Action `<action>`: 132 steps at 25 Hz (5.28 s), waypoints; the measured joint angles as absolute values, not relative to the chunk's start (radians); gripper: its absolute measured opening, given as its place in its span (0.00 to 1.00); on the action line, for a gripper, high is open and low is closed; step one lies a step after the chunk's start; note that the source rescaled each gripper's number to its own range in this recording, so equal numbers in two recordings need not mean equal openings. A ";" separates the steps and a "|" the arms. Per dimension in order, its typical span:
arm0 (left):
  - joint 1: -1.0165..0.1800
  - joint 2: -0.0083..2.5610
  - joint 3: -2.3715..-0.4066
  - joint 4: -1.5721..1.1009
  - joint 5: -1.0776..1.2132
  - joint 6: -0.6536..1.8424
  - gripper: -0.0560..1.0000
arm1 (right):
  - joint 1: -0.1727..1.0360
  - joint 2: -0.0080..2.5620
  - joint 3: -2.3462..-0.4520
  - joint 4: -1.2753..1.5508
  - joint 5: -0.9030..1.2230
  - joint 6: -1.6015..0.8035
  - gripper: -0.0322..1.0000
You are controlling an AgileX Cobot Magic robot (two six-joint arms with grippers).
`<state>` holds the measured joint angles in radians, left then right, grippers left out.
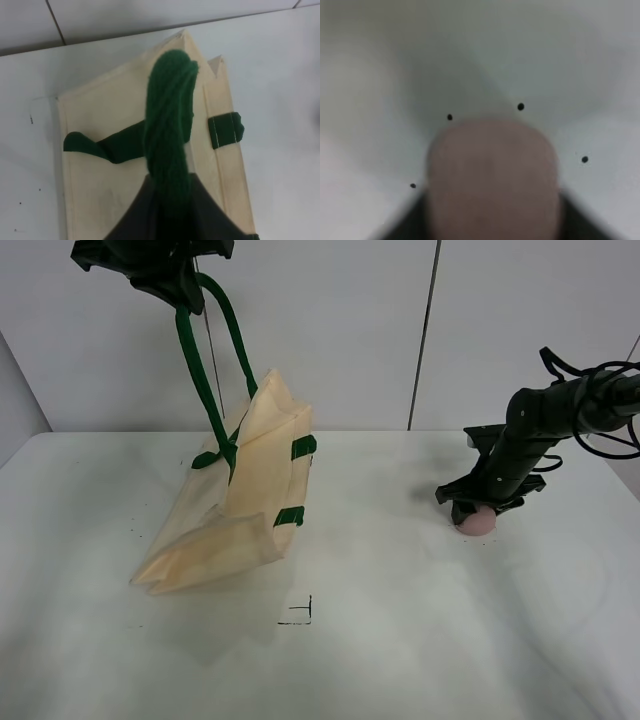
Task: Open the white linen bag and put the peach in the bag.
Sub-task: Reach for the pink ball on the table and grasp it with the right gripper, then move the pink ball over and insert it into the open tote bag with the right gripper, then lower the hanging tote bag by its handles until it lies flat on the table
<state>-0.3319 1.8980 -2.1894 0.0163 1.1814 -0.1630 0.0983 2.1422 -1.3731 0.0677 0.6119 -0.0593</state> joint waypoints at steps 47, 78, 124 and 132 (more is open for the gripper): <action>-0.332 1.864 -2.189 0.016 1.181 -0.161 0.05 | 0.601 2.264 -1.932 0.410 0.761 -0.204 0.99; -0.332 1.862 -2.189 0.016 1.181 -0.161 0.05 | 0.028 2.244 -2.081 0.010 1.212 0.020 1.00; -0.332 1.869 -2.153 0.000 1.168 -0.161 0.05 | 0.031 -0.003 -0.492 0.010 1.031 -0.011 1.00; -0.332 1.989 -2.047 -0.069 1.075 -0.161 0.05 | 0.031 -0.003 -0.492 0.008 1.031 -0.011 1.00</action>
<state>-0.3319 1.9888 -2.0469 -0.0687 1.0750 -0.1610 0.0310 -0.0031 -0.4916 0.0080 1.0312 -0.0111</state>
